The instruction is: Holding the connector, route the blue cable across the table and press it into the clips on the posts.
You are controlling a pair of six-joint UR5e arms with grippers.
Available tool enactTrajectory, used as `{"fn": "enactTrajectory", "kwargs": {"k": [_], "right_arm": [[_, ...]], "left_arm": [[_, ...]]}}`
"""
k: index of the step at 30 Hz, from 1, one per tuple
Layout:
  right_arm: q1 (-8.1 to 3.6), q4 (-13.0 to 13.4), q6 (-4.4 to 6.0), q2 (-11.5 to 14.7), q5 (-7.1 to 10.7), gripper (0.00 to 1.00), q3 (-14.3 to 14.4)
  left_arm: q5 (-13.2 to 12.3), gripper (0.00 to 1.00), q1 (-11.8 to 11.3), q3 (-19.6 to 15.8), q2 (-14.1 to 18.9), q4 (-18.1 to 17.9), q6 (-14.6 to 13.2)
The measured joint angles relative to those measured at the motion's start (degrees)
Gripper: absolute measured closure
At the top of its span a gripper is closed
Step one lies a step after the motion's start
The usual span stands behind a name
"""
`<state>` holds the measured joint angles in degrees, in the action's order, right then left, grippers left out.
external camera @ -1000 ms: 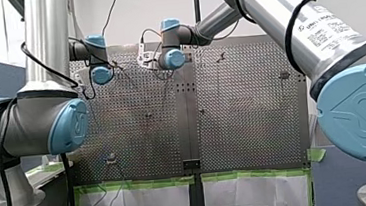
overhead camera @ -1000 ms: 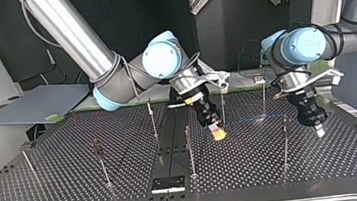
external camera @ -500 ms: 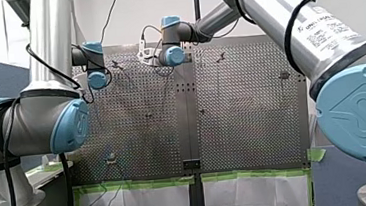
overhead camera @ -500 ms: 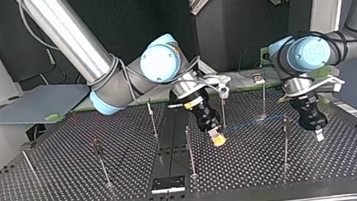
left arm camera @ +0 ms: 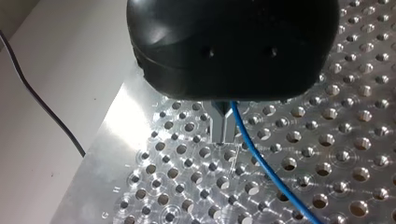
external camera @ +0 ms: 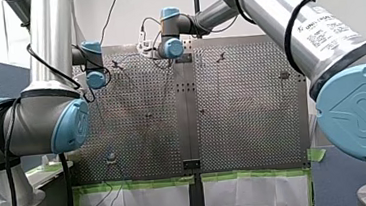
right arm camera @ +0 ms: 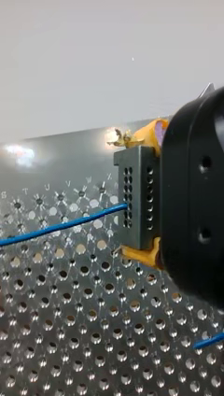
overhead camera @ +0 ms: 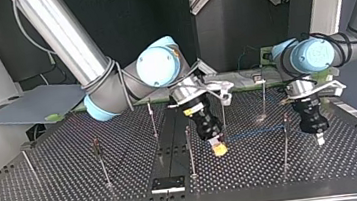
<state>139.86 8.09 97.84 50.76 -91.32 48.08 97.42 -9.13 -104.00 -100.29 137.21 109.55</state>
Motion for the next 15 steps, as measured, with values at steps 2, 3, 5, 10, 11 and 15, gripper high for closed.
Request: {"fn": "enactTrajectory", "kwargs": {"k": [2, 3, 5, 10, 11, 15], "right_arm": [[-0.01, -0.2, 0.0, 0.0, -0.15, 1.0, -0.1], [-0.01, -0.3, 0.0, 0.0, -0.19, 1.0, -0.2], [0.01, -0.4, -0.05, 0.0, -0.24, 1.0, -0.2], [0.21, -0.9, -0.15, 0.0, -0.3, 1.0, -0.2], [0.27, -1.0, -0.16, 0.0, -0.32, 1.0, -0.2], [0.35, -1.3, -0.17, -0.1, -0.35, 1.0, -0.1]], "left_arm": [[-0.3, 1.0, 0.0, 0.0, 0.0, 0.0, 0.1], [-0.3, 1.0, 0.1, 0.0, 0.0, 0.0, 0.1], [-0.3, 1.0, 0.1, 0.0, 0.0, 0.2, 0.2], [1.3, 1.0, 0.1, 0.0, 0.0, 2.0, 0.4], [1.6, 1.0, 0.2, 0.0, 0.0, 2.5, 0.5], [2.5, 0.71, 0.3, -0.1, 0.2, 4.9, 0.9]]}}
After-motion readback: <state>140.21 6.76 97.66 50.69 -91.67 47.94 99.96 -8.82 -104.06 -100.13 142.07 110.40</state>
